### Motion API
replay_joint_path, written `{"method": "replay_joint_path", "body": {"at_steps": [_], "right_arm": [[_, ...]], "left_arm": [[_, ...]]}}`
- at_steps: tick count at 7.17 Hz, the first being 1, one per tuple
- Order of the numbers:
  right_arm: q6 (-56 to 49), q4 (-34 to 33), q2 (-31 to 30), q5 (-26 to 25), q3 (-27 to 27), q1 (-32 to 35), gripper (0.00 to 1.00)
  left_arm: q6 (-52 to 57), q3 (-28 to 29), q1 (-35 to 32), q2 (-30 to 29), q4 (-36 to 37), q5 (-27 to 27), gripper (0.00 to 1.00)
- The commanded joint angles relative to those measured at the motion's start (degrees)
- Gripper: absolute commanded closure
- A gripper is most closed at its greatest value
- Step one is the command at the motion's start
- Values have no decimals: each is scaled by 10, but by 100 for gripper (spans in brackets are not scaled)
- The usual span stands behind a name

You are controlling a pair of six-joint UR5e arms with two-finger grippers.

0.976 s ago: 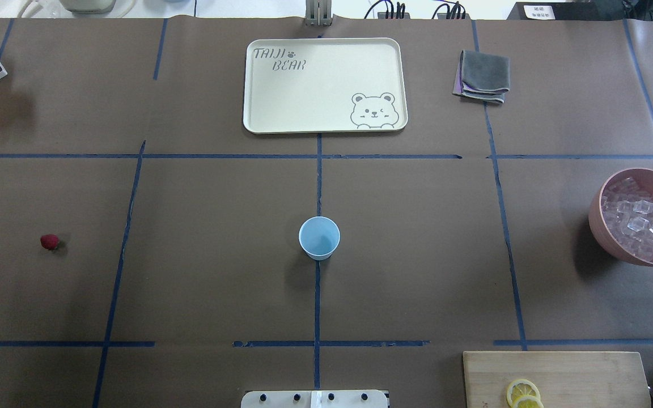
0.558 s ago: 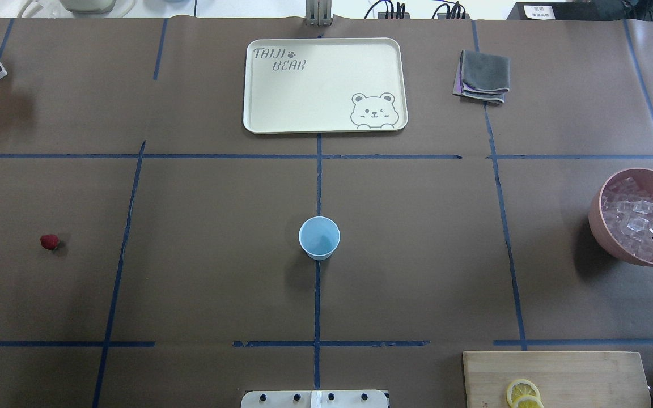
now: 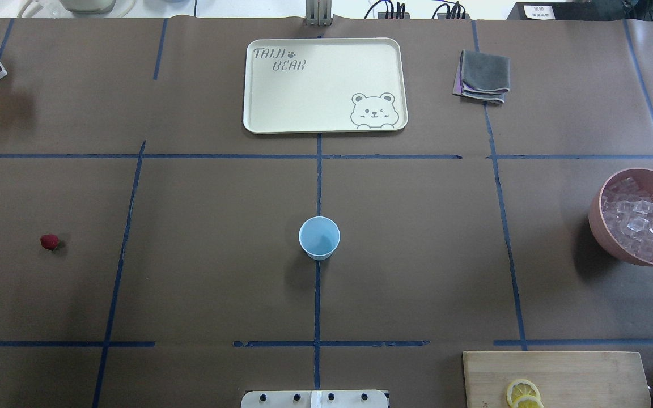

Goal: Mash ice and strawberries in cup
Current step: 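Lower the right gripper into the pink bowl and grasp an ice cube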

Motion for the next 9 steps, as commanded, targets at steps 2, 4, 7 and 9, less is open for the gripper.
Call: {"method": "replay_joint_path", "body": {"at_steps": [2, 4, 7, 9], "right_arm": [[-1, 0, 0, -1, 5, 2, 100], [-2, -6, -36, 4, 63, 28, 100], [-4, -8, -95, 5, 137, 98, 100], [6, -10, -60, 6, 142, 117, 100]], "left_arm": [[0, 0, -1, 0, 0, 0, 0], [0, -1, -2, 0, 0, -1, 0], [0, -2, -2, 0, 0, -1, 0], [-1, -15, -2, 7, 3, -14, 0]]}}
